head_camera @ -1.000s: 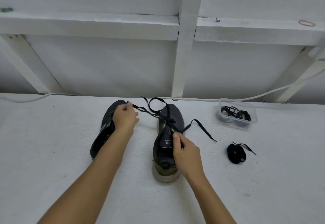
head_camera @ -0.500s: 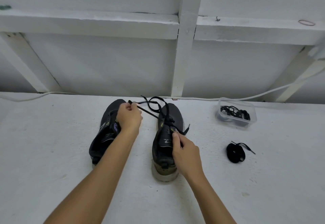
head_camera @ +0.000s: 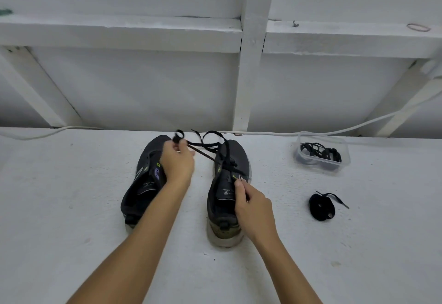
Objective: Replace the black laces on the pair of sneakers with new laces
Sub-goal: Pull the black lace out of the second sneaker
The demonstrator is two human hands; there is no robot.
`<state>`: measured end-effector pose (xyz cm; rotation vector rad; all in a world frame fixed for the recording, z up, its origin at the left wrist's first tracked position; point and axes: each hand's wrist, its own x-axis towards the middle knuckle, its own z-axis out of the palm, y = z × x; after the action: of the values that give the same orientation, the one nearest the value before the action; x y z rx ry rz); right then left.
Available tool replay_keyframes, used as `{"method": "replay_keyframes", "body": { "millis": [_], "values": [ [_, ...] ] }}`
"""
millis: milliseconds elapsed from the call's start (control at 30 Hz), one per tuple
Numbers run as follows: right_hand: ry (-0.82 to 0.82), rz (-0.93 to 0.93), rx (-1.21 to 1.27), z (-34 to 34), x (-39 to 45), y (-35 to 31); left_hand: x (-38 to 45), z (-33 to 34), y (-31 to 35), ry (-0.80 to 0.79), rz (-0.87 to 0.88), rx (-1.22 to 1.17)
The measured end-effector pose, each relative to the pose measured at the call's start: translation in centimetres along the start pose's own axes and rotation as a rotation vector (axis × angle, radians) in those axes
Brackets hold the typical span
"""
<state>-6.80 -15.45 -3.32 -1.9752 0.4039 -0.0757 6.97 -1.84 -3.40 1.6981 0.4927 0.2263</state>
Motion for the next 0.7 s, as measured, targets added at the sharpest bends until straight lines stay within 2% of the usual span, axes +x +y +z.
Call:
{"method": "replay_keyframes", "body": {
  "millis": [33,67,167,200,233,400,533,567,633,700],
  "values": [
    [0.003,-0.001,0.003,0.0,0.0,0.0,0.3,-0.3,0.3,0.037,-0.043,-0.055],
    [0.007,0.000,0.010,0.0,0.0,-0.1,0.3,-0.4,0.4,-0.014,-0.095,-0.052],
    [0.005,0.000,0.004,0.0,0.1,0.1,-1.3,-0.3,-0.8,-0.463,-0.242,0.142],
    [0.003,0.001,-0.001,0.0,0.1,0.1,-2.1,-0.3,-1.3,-0.582,-0.232,0.167],
    [0.003,-0.002,-0.005,0.0,0.1,0.2,-2.7,-0.2,-1.8,-0.629,-0.182,0.152],
    [0.000,0.004,-0.018,0.1,0.2,0.3,-2.9,1.0,-2.0,-0.411,0.104,0.158],
    [0.000,0.022,0.002,0.2,0.2,0.4,-1.3,0.8,-1.2,-0.112,-0.136,-0.245],
    [0.000,0.023,0.002,0.2,0.2,0.5,-1.3,0.6,-1.3,-0.083,-0.157,-0.243],
    [0.003,0.032,0.003,0.2,0.3,0.3,-1.5,0.4,-1.7,-0.203,-0.150,-0.105],
    [-0.003,0.049,-0.009,-0.1,0.3,0.0,-2.0,0.2,-2.4,-0.447,-0.148,0.022]
  ]
}}
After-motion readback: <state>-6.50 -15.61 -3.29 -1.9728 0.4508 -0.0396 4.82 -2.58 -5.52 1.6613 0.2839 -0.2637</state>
